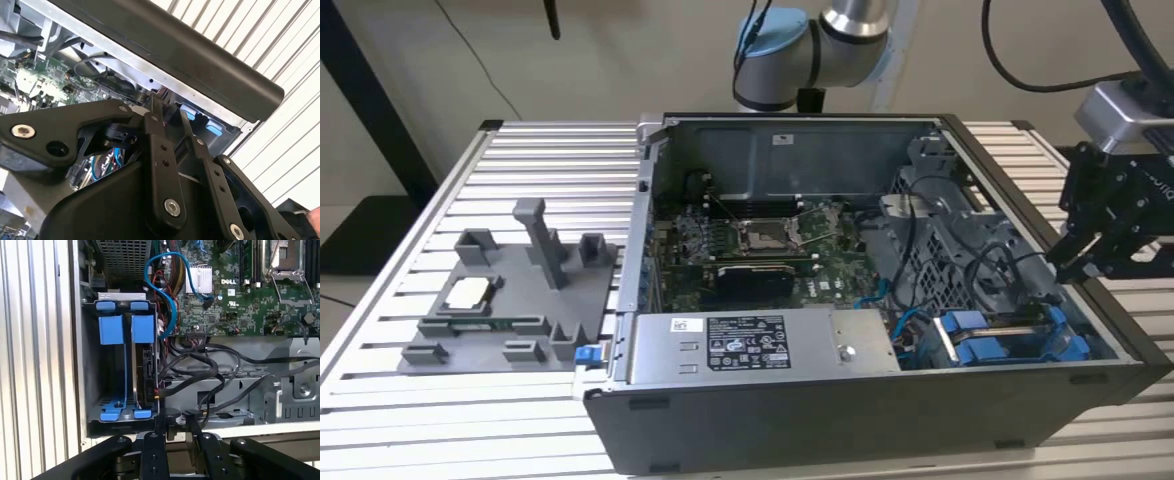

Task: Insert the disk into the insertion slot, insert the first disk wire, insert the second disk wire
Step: 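Insert the second disk wire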

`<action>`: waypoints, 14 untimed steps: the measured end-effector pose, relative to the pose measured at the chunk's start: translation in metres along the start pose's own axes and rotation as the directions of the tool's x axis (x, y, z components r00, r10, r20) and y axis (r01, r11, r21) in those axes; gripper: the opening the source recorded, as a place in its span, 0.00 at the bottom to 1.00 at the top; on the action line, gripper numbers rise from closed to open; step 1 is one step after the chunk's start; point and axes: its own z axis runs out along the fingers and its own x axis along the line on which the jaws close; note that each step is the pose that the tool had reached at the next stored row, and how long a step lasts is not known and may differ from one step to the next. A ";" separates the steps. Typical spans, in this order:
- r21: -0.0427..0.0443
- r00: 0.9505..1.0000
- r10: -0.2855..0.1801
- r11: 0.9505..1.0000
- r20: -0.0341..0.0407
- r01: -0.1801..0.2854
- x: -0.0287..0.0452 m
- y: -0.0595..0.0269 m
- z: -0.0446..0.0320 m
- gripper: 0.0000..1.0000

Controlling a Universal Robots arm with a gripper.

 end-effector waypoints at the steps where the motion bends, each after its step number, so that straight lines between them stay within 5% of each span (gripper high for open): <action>1: 0.001 1.000 0.008 1.000 0.005 -0.008 0.0000 0.0000 0.0001 0.31; 9: 0.003 1.000 0.026 1.000 0.010 -0.026 0.0003 0.0004 -0.0007 0.21; 14: 0.003 1.000 0.026 1.000 0.010 -0.026 -0.0007 0.0078 -0.0109 0.16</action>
